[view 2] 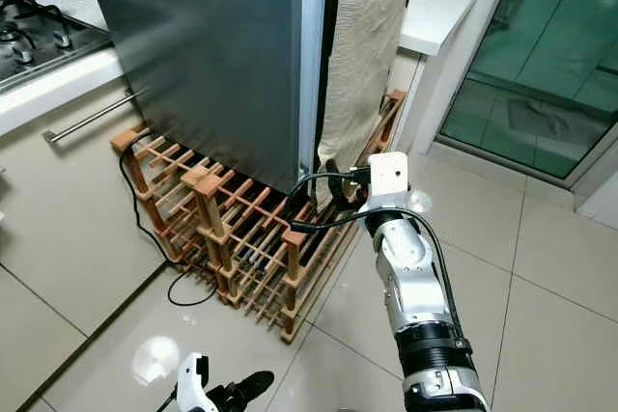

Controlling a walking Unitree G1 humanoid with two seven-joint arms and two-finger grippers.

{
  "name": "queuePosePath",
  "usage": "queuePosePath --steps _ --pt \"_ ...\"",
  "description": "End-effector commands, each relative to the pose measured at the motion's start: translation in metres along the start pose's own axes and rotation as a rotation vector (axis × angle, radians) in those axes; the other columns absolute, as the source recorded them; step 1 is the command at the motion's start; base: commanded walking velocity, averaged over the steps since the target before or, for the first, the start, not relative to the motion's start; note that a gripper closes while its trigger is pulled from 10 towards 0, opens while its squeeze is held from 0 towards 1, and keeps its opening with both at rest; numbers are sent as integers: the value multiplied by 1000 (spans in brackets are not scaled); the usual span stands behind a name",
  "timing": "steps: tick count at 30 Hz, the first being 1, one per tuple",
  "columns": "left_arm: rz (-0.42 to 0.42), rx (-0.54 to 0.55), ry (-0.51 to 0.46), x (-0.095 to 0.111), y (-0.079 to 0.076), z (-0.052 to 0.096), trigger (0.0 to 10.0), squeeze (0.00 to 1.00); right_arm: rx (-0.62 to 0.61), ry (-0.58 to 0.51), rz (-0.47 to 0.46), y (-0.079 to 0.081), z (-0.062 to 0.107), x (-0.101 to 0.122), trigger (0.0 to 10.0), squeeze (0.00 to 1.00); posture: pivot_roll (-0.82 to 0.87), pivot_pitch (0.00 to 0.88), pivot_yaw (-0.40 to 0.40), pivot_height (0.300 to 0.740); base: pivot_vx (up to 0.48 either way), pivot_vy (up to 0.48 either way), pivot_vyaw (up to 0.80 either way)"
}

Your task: Restocking fridge

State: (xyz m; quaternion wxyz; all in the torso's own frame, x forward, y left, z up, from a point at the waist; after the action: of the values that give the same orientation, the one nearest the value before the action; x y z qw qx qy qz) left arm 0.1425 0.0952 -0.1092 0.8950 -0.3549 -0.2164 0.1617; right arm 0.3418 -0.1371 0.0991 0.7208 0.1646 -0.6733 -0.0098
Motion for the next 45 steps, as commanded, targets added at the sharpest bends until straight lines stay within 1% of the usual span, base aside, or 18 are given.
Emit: queuePosePath --steps 1,8,45 --pt "-920 5 -916 266 -197 38 10000 0 12 -28 -10 1 -4 7 10000 0 -61 0 0 740 0 0 0" --pt "-924 11 -918 267 -196 39 10000 0 22 -32 -10 3 -7 8 10000 0 -54 0 0 740 0 0 0" --pt "-923 12 -914 266 -195 38 10000 0 19 -35 -9 2 -7 8 10000 0 -54 0 8 740 0 0 0"
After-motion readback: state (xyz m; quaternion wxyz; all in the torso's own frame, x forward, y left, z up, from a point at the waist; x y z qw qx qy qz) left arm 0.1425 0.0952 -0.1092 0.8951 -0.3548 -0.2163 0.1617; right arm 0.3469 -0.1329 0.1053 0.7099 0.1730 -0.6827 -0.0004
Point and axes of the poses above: a point about 5 cm out from each wrist's last joint towards the gripper, its own z axis pointing back from the gripper into the wrist, its own x axis along the axis of the wrist's last joint, y = z × x, the point moved 2 cm from there along -z, pointing out of the wrist towards the gripper, and after that the axes turned 13 degrees about -z, right-handed, at the moved point
